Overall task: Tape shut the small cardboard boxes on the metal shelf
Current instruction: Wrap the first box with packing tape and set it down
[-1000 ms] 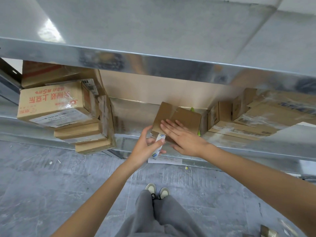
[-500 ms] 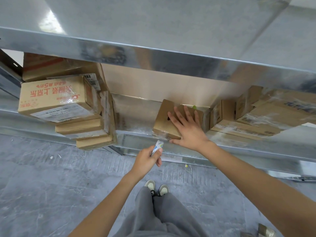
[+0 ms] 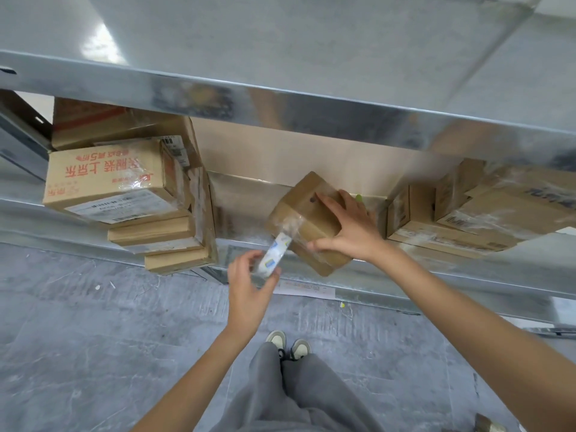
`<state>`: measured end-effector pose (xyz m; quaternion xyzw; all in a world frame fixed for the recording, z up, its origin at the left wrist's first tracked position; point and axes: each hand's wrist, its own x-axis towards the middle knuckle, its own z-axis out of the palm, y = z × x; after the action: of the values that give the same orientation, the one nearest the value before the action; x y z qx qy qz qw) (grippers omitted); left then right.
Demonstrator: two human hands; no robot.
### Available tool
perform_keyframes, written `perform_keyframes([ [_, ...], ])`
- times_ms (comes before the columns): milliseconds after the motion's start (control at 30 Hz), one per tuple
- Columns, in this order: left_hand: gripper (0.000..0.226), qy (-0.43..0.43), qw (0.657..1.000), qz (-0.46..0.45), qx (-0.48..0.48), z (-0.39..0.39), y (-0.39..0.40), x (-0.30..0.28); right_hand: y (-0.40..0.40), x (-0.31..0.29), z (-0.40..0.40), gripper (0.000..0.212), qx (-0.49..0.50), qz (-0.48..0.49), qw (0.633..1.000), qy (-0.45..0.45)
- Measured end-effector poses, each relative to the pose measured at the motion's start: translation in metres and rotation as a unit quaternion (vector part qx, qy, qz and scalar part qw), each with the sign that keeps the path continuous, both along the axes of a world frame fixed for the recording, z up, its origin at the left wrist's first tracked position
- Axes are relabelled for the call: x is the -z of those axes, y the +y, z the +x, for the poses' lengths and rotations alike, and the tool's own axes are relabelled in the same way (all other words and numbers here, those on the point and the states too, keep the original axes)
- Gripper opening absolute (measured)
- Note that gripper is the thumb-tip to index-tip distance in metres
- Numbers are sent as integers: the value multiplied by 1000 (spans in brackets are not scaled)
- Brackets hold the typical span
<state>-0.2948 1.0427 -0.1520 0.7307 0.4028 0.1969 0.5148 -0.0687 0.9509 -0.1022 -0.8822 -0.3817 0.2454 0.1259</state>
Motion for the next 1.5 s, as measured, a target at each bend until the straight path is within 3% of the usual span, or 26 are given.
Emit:
perform_keyframes([
  [33, 43, -29, 997, -28, -59, 5, 4, -9, 2, -3, -2, 108, 36, 40, 997, 63],
  [100, 60, -115, 967, -181, -135, 22, 11, -32, 3, -5, -9, 110, 99, 130, 967, 198],
  [167, 64, -177, 934, -279, -131, 43, 17, -48, 3, -4, -20, 111, 126, 192, 927, 297],
  [333, 20, -172, 938, -276, -120, 85, 27, -65, -2, 16, -46, 106, 184, 214, 868, 408],
  [433, 18, -159, 950, -223, -149, 97, 28, -63, -5, 14, -50, 110, 205, 221, 888, 347],
  [533, 21, -156, 958, -191, -148, 105, 23, -59, 3, 3, -59, 127, 164, 200, 958, 125],
  [633, 30, -164, 966, -169, -106, 115, 20, -60, 16, -1, -67, 126, 116, 146, 981, -49],
  [700, 35, -157, 972, -151, -89, 116, 22, -58, 18, 0, -66, 127, 110, 111, 985, -67],
  [867, 22, -77, 992, -69, -69, 106, 42, -55, 27, 2, -72, 129, 115, 86, 986, -89],
  [1000, 24, -100, 981, -139, -91, 93, 67, -55, 25, 5, -67, 128, 119, 93, 986, -71],
  [1100, 26, -67, 982, -148, -93, 81, 77, -46, 20, 7, -66, 127, 112, 92, 987, -68],
  [1233, 30, -79, 965, -218, -122, 84, 76, -42, 24, 6, -65, 124, 100, 63, 986, -117],
  [1500, 24, -106, 962, -222, -122, 86, 76, -37, 40, -2, -72, 81, -20, 22, 984, -175],
])
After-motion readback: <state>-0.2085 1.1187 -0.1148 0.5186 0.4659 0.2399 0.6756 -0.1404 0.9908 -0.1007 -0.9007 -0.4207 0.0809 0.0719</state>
